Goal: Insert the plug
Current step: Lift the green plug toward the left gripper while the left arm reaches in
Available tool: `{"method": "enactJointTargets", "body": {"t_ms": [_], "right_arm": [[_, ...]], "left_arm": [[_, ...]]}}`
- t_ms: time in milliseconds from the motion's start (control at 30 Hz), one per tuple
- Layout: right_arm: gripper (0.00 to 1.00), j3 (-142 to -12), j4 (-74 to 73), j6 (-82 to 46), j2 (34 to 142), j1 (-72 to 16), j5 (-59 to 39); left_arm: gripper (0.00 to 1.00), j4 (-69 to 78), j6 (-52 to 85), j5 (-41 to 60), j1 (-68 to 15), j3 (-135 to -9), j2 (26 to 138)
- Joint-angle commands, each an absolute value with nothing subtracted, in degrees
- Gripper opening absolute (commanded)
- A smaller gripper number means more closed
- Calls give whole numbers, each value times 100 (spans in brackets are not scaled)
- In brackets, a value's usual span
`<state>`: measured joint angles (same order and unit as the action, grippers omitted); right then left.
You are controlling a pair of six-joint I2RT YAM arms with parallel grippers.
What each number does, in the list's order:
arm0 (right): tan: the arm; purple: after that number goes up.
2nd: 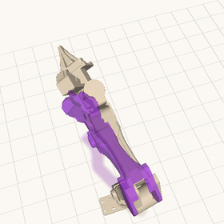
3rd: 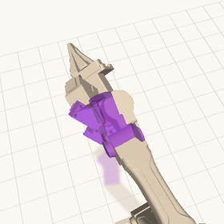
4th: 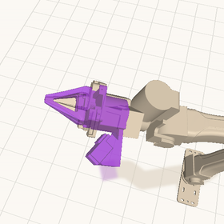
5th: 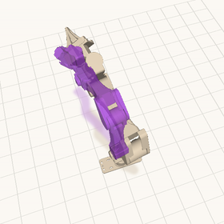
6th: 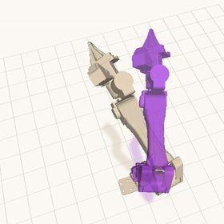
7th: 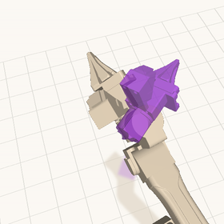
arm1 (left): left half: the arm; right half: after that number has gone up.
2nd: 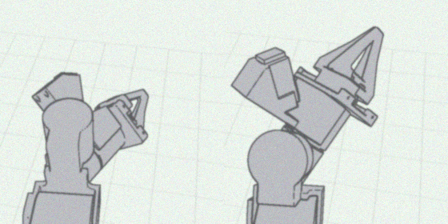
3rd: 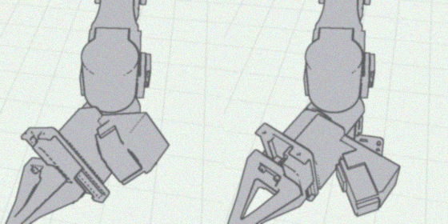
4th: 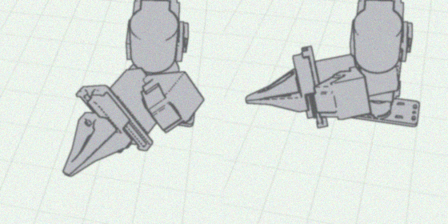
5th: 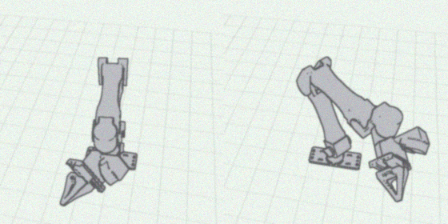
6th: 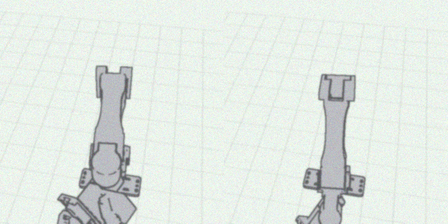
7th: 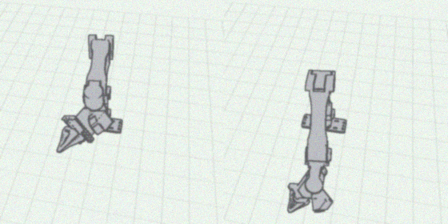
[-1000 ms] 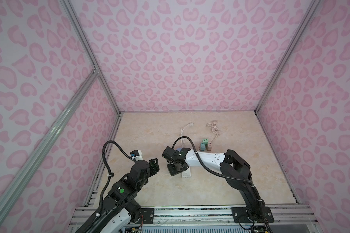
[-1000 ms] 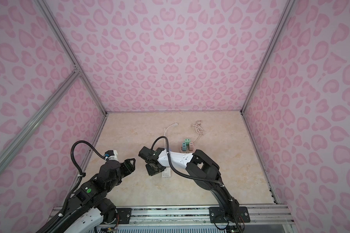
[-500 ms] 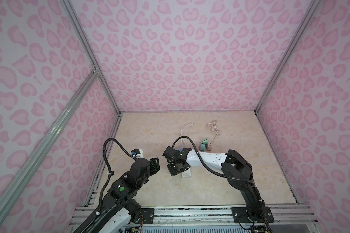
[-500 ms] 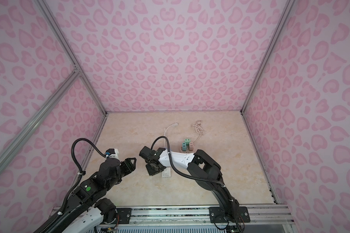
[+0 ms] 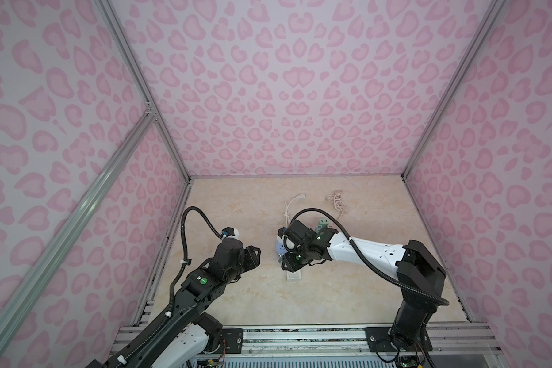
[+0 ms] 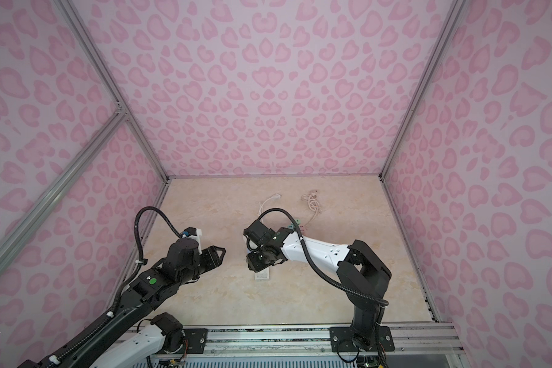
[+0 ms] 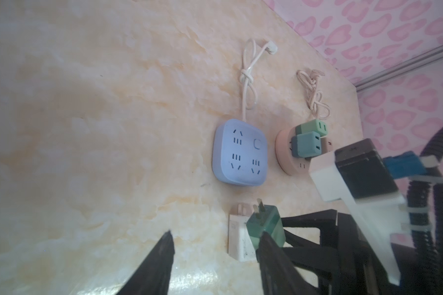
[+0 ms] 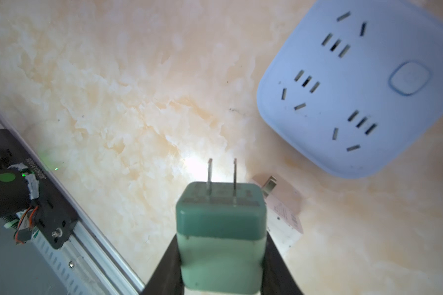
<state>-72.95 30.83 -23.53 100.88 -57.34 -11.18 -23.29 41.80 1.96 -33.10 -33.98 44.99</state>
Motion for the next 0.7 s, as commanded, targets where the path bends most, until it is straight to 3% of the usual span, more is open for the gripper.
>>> {"method": "enactJointTargets", "body": {"t_ms": [0,367,667], "right_arm": [[0,-7101,2798,-1993,9809,-5725,-1529],[0,-7097,3192,-1611,9147,-5712,-1160],[0,-7222,3222,-1521,8999,-5682,-1167]], "left_arm": [[56,-1365,4133,1080,-3300,-3355,4549],[55,-534,4282,2898,-3313,-3516,5534],[52,-291,4357,3182,-3401,-3462,5754]]}}
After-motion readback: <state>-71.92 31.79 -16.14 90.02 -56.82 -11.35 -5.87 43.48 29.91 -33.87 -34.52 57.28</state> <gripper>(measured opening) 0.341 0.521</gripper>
